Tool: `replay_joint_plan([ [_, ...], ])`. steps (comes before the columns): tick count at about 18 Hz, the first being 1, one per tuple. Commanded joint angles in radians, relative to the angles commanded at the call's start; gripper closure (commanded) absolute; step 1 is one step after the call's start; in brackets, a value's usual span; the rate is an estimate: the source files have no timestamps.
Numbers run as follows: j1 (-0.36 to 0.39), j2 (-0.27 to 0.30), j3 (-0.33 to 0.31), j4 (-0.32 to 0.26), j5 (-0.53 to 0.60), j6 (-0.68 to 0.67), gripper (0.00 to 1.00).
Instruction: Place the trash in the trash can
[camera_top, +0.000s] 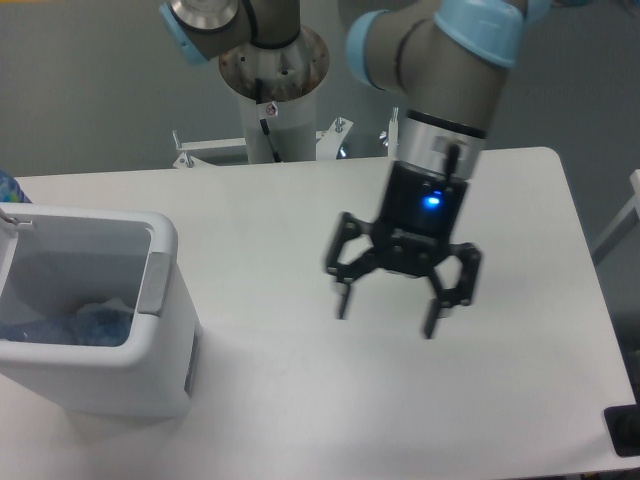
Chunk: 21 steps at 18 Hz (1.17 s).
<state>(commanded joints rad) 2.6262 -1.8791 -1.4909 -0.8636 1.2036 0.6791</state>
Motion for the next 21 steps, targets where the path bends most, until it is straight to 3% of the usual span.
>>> replay_joint_plan([
  [3, 0.006, -0.029, -0.043, 0.002, 0.126, 0.135, 0.0],
  [6, 0.006, -0.051, -0.043, -0.006, 0.223, 0.181, 0.0],
  [9, 0.006, -0.067, -0.031, -0.012, 0.237, 0.192, 0.0],
  [14, 0.005, -0.072, -0.015, -0.117, 0.277, 0.309, 0.0],
  [21, -0.005, -0.072, -0.034, -0.12, 0.356, 0.378, 0.0],
])
